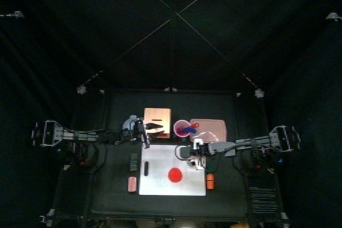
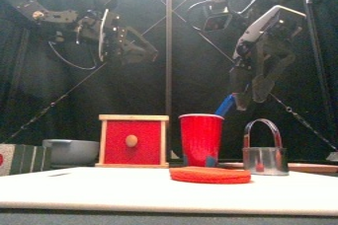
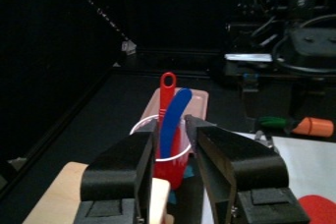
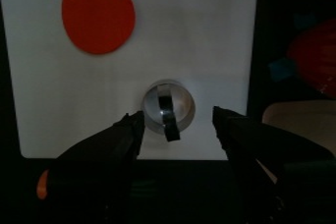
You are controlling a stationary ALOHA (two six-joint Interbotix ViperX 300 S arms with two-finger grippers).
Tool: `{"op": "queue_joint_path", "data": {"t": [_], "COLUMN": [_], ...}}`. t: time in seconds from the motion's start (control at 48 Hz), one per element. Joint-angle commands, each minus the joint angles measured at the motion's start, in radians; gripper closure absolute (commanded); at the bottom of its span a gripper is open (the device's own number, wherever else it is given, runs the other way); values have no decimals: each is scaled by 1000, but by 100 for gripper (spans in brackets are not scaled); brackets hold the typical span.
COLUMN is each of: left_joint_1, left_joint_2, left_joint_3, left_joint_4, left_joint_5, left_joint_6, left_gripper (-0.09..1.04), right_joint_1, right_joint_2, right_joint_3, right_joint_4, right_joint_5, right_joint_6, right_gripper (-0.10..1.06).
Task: Get the cutter from the drawer then cut the dough then place the extra dough in the bowl
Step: Cut the dough
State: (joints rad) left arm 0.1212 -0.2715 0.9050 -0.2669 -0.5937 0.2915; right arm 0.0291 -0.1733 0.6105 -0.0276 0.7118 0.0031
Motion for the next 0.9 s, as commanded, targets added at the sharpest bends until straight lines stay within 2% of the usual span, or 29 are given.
{"op": "queue_joint_path", "data": {"t": [0.021, 0.146, 0.333, 0.521, 0.646, 0.896], "left_joint_1": [-26, -48, -60, -55, -51, -55], "left_joint_2": [-28, -38, -40, -40, -40, -41], "left_joint_3": [12, 43, 72, 86, 109, 124], "left_joint_4": [-14, -18, -43, -94, -124, -152], "left_joint_5": [-48, -75, -91, -91, -94, -115], "left_joint_6": [3, 2, 2, 5, 3, 5], "left_gripper": [19, 19, 19, 19, 19, 19], "right_joint_1": [0, 9, 61, 80, 89, 87], "right_joint_2": [-3, 15, 40, 51, 51, 67], "right_joint_3": [-2, 23, 43, 37, 35, 23], "right_joint_4": [-15, -40, -120, -130, -126, -135], "right_joint_5": [3, 2, -14, -37, -51, -52], "right_joint_6": [-3, -3, 0, -3, -2, 2], "right_gripper": [7, 7, 8, 10, 16, 35]}}
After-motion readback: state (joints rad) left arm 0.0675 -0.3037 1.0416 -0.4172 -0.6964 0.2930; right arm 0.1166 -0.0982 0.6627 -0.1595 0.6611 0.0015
